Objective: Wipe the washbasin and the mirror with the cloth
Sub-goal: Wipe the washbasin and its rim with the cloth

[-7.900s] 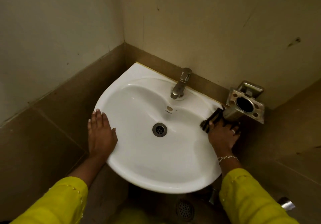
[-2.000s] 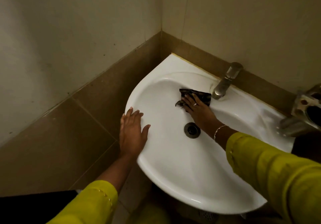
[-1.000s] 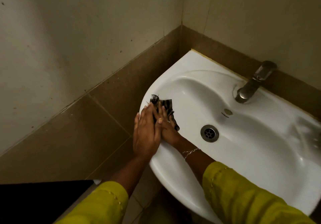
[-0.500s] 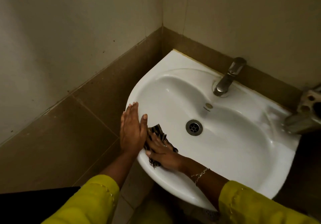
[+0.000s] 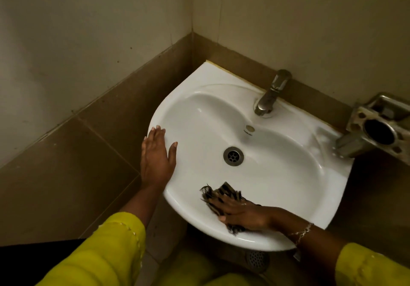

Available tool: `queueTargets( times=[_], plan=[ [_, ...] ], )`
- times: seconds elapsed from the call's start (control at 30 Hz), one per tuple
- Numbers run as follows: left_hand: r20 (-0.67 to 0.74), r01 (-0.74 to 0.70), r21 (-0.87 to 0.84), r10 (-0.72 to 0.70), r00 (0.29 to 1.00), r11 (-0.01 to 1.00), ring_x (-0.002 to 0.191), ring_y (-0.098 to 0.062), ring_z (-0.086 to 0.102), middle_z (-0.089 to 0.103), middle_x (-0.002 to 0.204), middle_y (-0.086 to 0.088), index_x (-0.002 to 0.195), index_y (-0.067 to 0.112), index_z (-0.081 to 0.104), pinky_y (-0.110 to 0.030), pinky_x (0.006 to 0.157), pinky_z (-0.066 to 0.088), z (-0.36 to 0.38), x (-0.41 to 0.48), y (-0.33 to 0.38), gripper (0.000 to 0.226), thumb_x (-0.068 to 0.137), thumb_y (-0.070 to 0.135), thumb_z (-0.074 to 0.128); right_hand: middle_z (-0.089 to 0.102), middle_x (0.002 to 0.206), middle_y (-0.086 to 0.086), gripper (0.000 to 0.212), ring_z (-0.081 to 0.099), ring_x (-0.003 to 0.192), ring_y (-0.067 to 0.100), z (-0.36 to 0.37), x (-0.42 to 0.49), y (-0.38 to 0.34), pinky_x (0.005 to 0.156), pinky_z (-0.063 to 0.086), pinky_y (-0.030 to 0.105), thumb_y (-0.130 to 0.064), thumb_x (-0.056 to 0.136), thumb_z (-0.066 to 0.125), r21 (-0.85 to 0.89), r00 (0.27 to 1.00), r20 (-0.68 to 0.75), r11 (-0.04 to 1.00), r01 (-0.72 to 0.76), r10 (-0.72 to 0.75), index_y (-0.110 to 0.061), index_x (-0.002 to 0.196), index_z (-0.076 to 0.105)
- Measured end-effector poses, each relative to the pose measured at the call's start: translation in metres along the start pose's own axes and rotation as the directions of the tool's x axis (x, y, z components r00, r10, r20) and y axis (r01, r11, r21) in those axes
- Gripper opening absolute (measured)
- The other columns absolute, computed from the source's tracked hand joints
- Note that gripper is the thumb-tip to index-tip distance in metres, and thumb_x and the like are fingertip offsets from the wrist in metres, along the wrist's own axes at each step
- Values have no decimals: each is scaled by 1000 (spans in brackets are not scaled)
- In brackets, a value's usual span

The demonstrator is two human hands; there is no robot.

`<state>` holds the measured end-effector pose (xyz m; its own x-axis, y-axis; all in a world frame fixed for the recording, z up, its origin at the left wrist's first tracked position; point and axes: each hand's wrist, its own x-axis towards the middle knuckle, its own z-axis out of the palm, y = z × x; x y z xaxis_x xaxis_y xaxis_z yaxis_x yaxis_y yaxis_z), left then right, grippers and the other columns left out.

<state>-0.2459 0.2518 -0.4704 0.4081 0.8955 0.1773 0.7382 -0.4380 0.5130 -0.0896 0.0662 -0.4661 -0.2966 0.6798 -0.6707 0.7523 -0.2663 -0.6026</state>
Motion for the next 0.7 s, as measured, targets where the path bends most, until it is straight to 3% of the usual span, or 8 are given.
queueTargets(
  times=[0.2,0.27,0.33,0.4,0.47,0.53,0.57,0.7],
  plan=[
    [15,7,53,-8,1000,999,138,-28,24,33,146,-18,134,0,37,-37,114,11,-1,2,3,47,89,9,46,-20,154,-4,57,-15,143,17,-18,-45,53,113,-8,43,-42,100,23,-372,979,118,922,-109,164,-34,145,-10],
    [15,7,58,-8,1000,998,138,-28,24,34,145,-19,134,0,37,-38,114,12,-1,2,3,47,89,8,46,-19,155,-2,57,-14,143,20,-27,-52,71,113,-7,44,-45,99,20,-477,962,100,861,-178,254,-31,146,-9],
    [13,9,61,-9,1000,998,138,-29,25,34,145,-19,134,0,37,-39,114,13,1,2,1,47,88,6,45,-14,156,-2,68,-7,144,21,-34,-56,84,114,-2,46,-63,87,0,-557,949,-2,788,-263,316,-31,147,-6],
    [15,14,58,-15,1000,998,138,-29,25,34,145,-19,134,0,36,-39,114,13,1,2,1,47,88,4,44,23,154,3,83,30,138,21,-36,-54,96,110,20,47,-61,78,-21,-661,953,-231,687,-301,195,-31,146,16],
    [16,17,58,-18,1000,998,138,-29,24,33,145,-19,135,0,36,-38,114,12,1,2,1,48,88,4,44,65,120,4,53,66,104,21,-38,-49,110,105,26,41,-44,97,9,-656,903,-388,632,-413,187,-28,130,47],
    [12,15,59,-16,1000,998,138,-29,25,34,145,-19,134,0,36,-38,114,11,1,2,2,48,87,4,45,71,107,6,44,69,95,25,-43,-42,124,111,7,38,-35,74,51,-654,872,-463,604,-456,157,-24,114,64],
    [11,12,59,-13,1000,998,138,-29,25,34,145,-19,134,0,37,-39,114,12,1,1,2,48,87,3,46,70,108,9,47,68,97,27,-47,-37,127,112,1,36,-29,64,58,-675,862,-488,568,-471,135,-20,109,68],
    [-2,6,29,-6,1000,1000,137,-30,28,37,143,-20,132,-1,39,-40,113,14,1,2,0,47,86,4,46,66,117,10,58,63,108,26,-68,-17,122,116,-1,34,-8,94,13,-749,821,-567,455,-482,-63,-11,109,69]
  ],
)
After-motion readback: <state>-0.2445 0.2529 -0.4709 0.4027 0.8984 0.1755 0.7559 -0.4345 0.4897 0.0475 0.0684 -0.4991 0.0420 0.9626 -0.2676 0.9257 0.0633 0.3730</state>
